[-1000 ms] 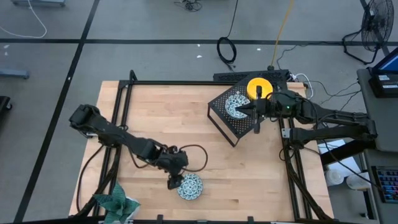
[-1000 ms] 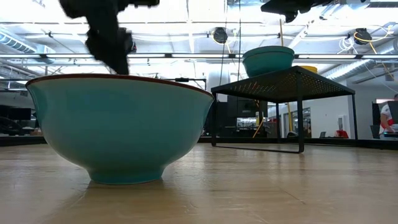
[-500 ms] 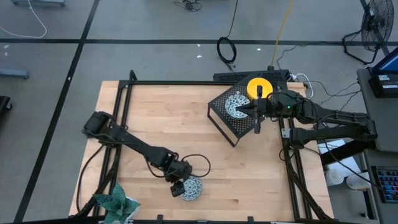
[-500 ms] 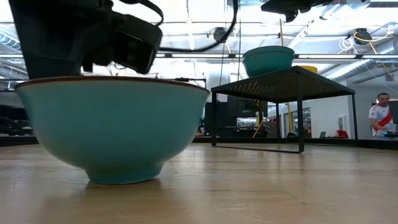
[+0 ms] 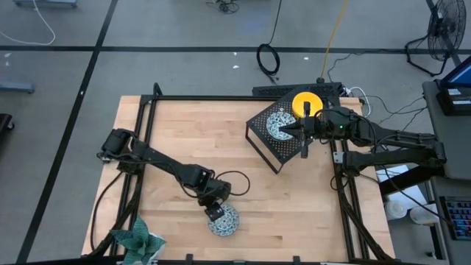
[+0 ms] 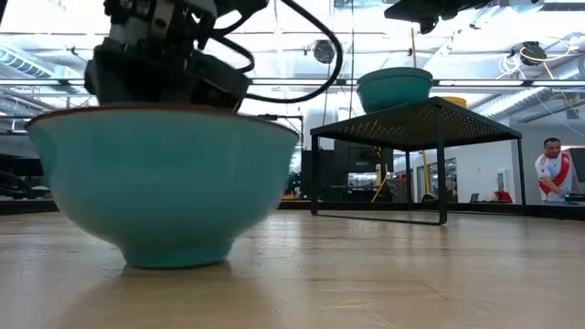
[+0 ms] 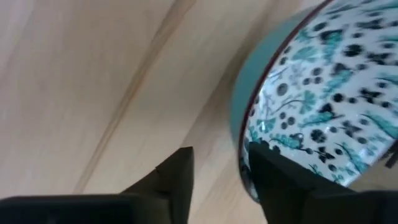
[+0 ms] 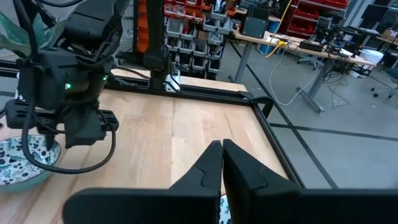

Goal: Pick & Place Mini bowls
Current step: Stack the blue patterned bowl on the blue patterned bowls on the shelf

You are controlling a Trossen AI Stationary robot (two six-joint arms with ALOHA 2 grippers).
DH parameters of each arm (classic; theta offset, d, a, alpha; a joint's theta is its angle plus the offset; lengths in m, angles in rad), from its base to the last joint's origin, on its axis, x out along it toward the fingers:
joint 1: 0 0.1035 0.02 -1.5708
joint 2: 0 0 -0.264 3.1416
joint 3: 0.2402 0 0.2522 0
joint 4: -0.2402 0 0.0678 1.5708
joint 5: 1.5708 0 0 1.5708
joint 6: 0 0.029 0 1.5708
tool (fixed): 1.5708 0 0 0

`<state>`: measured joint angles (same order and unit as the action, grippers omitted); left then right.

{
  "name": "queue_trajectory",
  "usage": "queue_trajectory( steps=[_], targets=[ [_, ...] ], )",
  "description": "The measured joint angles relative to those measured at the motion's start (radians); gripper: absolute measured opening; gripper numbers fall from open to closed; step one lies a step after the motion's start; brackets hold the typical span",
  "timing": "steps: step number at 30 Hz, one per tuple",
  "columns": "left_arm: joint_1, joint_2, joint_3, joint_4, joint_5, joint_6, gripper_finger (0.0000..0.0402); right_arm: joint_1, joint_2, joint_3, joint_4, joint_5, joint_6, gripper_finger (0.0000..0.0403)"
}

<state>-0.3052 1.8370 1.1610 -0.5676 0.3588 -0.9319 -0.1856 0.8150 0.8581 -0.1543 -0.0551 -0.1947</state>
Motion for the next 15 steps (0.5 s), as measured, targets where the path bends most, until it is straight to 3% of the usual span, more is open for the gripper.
queue_trajectory(
  steps=[10,15],
  targets=[
    [0.007,-0.002,0.001,-0.043,-0.001,0.041,0.0021,0.000,0.000,0.000,-0.002,0.001,0.000,0.0000],
    [0.022,-0.009,0.003,-0.041,-0.041,0.105,0.0015,0.000,0.000,0.000,-0.006,0.001,0.000,0.0000]
  ],
)
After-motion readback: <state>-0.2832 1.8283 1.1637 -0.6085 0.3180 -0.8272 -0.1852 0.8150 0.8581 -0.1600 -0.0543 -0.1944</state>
